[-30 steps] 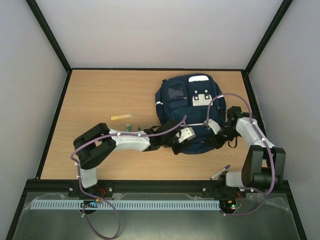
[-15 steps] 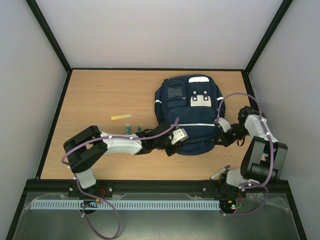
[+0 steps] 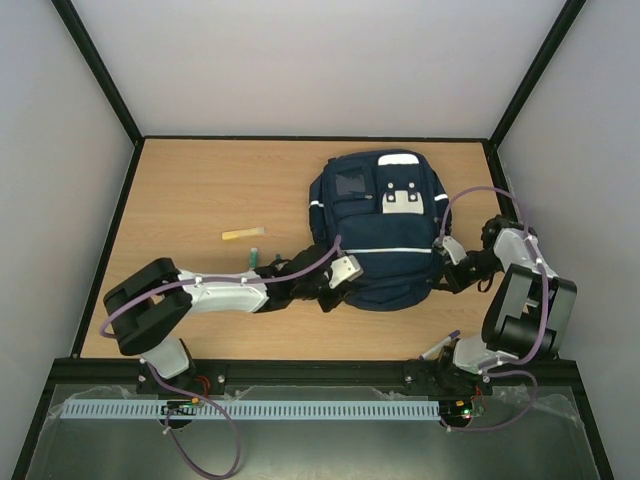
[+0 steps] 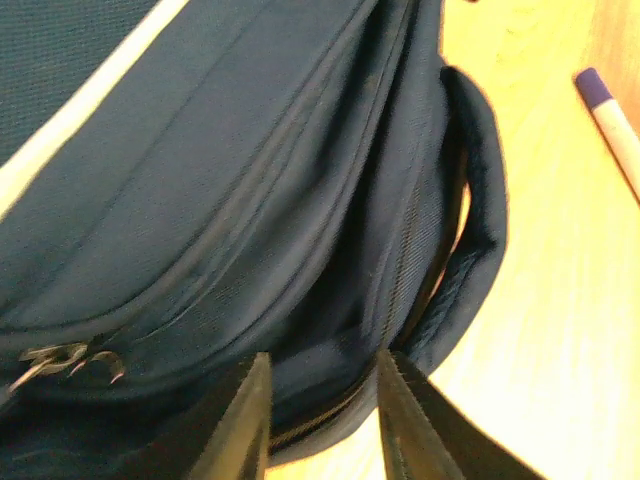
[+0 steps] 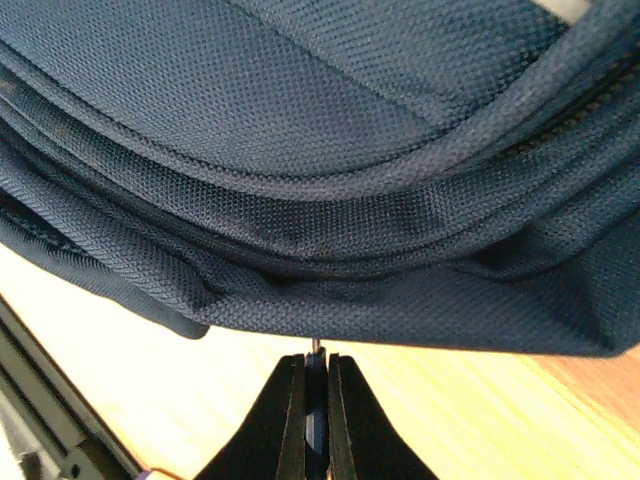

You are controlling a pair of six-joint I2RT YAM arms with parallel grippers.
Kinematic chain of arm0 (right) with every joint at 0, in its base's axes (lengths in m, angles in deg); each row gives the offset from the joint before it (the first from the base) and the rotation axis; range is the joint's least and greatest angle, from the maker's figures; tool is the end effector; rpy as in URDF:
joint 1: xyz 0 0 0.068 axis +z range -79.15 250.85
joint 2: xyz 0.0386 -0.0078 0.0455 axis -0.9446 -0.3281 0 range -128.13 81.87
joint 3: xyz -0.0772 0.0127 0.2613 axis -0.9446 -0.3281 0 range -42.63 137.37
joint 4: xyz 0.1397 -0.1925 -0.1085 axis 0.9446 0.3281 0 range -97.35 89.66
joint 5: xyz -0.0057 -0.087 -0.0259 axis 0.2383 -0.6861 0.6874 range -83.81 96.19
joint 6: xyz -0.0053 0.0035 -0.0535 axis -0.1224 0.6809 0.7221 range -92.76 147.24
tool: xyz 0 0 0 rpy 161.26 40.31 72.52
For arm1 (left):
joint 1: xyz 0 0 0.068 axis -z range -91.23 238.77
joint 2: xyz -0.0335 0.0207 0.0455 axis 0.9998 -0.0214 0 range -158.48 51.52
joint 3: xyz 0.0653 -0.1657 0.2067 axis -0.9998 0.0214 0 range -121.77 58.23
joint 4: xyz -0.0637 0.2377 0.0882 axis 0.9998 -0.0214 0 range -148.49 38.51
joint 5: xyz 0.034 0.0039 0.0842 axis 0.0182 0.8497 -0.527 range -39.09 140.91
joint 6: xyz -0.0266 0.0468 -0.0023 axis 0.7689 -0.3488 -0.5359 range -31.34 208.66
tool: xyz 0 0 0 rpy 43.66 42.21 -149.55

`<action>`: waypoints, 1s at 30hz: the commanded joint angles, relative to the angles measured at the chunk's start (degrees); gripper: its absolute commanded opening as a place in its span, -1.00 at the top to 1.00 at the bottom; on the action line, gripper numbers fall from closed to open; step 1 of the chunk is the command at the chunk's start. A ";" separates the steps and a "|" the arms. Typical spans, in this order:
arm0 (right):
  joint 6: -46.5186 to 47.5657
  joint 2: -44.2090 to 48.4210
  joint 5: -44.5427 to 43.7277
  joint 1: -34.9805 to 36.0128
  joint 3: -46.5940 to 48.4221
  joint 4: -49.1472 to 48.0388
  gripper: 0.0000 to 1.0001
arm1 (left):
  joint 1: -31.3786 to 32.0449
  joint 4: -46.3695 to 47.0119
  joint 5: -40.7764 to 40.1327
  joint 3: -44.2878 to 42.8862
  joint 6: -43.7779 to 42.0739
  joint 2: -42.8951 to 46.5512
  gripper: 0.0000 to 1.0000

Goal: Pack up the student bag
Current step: Zip the student bag at the center of the board.

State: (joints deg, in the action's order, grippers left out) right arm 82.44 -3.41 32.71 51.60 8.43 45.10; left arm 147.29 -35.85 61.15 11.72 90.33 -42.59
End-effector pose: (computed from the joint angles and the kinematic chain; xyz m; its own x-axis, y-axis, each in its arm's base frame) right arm 0.2327 -0.0644 0.1827 -0.7599 -0.5130 -0.3993 -0.6197 0.7572 0.2065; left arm 0.1726 -0.2940 0.1787 -0.3032 0.4399 -0.8453 0.9095 0.3983 -0.1189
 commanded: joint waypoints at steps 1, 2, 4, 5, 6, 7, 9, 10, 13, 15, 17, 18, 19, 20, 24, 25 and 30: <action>2.69 5.28 -1.46 -1.09 -1.10 0.07 0.98 | 0.66 -2.86 -2.86 -0.67 -1.62 2.34 0.18; 3.06 7.01 -0.87 -0.39 -1.80 0.91 0.98 | 1.33 -3.22 -3.18 -1.99 -2.00 1.50 0.08; 3.49 10.92 0.06 1.38 -2.93 2.63 0.98 | 2.57 -4.24 -3.57 -5.89 -2.72 -0.96 -0.04; 3.34 13.01 0.49 2.23 -3.34 3.43 0.98 | 3.02 -4.60 -3.52 -7.88 -3.01 -2.45 -0.07; 2.95 15.21 0.85 2.97 -3.47 3.93 0.98 | 3.59 -4.91 -3.37 -9.99 -3.35 -4.62 -0.08; 2.56 17.28 1.03 3.59 -3.54 4.40 0.98 | 4.18 -5.05 -3.26 -12.06 -3.68 -6.34 -0.08; 2.06 20.84 1.43 4.34 -3.54 5.22 0.98 | 5.27 -5.77 -3.32 -16.43 -4.30 -9.76 -0.08; 1.95 22.18 1.44 4.57 -3.60 5.50 0.98 | 5.63 -6.12 -3.16 -18.70 -4.54 -11.35 -0.08; 1.61 24.79 0.95 4.74 -4.38 5.67 0.98 | 5.90 -6.79 -1.34 -24.72 -5.02 -16.21 0.00; 1.51 25.30 1.76 4.83 -5.49 6.06 0.98 | 5.90 -7.45 -0.25 -28.35 -5.13 -19.38 0.13; 1.13 25.42 3.29 4.91 -7.34 6.39 0.98 | 5.92 -7.37 0.71 -31.05 -4.75 -21.56 0.35; 0.62 25.34 4.00 5.04 -8.25 6.25 0.98 | 5.96 -6.61 1.22 -31.77 -4.34 -22.11 0.45; 0.17 25.41 4.51 5.15 -9.15 5.88 0.98 | 5.91 -5.65 1.81 -31.85 -3.69 -22.40 0.53; -0.36 25.46 5.14 5.22 -9.94 5.31 0.98 | 5.98 -4.37 2.66 -31.73 -2.93 -22.51 0.61; -2.87 25.45 7.66 5.95 -10.92 2.85 0.98 | 6.18 -0.71 4.93 -30.89 -0.63 -22.79 0.89; -3.37 25.35 8.06 6.42 -10.76 2.32 0.98 | 6.24 0.18 5.08 -30.54 -0.18 -22.89 0.92; -5.12 23.31 7.31 8.52 -9.09 1.30 0.98 | 6.34 2.62 5.75 -28.77 1.68 -22.30 0.95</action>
State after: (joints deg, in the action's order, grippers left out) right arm 79.05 21.16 35.55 58.66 -1.62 42.89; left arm 152.76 -40.70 63.36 -17.67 89.37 -64.82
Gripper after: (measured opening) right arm 0.057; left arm 0.102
